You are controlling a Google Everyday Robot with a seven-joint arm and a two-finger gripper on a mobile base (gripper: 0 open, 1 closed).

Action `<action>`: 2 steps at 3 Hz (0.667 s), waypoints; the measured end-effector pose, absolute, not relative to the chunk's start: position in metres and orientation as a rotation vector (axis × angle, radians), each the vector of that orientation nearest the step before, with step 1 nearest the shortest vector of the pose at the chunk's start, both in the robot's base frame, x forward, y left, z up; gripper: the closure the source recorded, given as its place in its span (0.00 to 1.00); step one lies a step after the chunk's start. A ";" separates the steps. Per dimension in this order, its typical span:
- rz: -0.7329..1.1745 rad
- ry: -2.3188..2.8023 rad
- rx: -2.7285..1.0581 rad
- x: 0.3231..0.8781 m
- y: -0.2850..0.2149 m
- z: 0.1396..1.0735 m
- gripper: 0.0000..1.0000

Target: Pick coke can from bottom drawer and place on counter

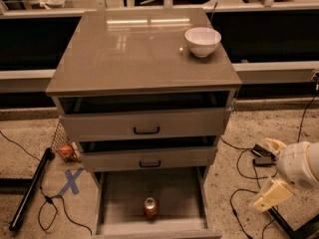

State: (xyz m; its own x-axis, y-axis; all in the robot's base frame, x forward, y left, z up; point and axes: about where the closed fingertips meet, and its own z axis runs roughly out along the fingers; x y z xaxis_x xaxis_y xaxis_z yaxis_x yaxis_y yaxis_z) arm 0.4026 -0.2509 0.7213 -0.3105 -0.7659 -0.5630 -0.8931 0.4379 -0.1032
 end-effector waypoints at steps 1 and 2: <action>0.306 2.149 -1.390 0.404 -0.251 0.723 0.00; 0.415 2.130 -1.382 0.407 -0.240 0.694 0.00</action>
Offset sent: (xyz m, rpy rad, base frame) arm 0.0190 0.0465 -0.1362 0.3647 0.1768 0.1203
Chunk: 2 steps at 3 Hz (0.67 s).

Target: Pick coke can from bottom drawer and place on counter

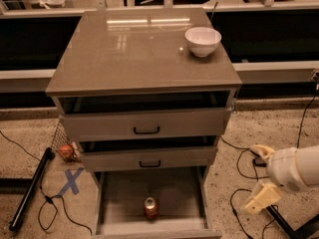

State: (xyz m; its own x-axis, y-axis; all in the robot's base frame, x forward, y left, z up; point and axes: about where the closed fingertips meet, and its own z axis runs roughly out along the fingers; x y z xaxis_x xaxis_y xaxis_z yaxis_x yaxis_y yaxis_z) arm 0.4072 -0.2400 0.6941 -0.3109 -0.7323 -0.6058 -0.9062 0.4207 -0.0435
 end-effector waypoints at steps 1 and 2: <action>0.636 2.050 -1.318 0.394 -0.198 0.625 0.00; 0.591 1.994 -1.241 0.395 -0.186 0.579 0.00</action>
Offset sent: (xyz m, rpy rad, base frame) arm 0.0161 0.0431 -0.1519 0.2123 -0.2397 -0.1316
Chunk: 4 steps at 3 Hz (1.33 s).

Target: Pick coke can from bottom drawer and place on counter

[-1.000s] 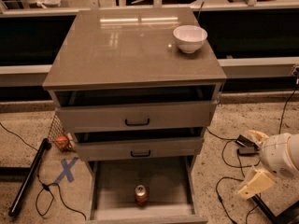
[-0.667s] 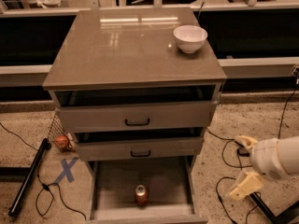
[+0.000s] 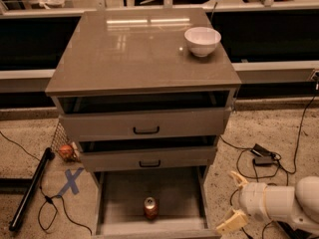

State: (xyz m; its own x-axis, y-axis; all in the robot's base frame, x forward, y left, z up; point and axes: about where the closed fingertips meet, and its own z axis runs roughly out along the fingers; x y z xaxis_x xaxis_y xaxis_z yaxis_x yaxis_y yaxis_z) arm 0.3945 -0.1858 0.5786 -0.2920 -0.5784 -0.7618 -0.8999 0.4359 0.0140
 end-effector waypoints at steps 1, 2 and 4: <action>0.507 1.994 -1.208 0.411 -0.194 0.575 0.00; 0.636 1.855 -1.253 0.445 -0.154 0.568 0.00; 0.710 1.483 -1.219 0.509 -0.066 0.528 0.00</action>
Offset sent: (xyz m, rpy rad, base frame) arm 0.0726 0.0580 -0.0294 0.1836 -0.0762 0.1569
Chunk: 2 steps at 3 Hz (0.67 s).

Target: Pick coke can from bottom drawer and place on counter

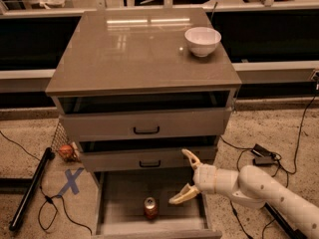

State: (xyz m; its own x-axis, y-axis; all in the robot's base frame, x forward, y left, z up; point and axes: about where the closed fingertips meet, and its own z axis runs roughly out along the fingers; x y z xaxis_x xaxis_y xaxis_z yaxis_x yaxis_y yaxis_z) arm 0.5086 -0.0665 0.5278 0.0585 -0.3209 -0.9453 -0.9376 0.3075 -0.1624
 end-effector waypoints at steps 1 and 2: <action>0.738 1.440 -1.210 0.499 -0.052 0.497 0.00; 0.739 1.440 -1.210 0.499 -0.052 0.497 0.00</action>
Offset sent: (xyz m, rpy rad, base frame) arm -0.0090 0.0140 -0.0306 0.0376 -0.0175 0.0208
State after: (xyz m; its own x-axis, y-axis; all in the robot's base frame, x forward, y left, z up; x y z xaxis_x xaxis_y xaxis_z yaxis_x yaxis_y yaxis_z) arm 0.4989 -0.0522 0.4967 0.0794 -0.2833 -0.9557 -0.9415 0.2938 -0.1653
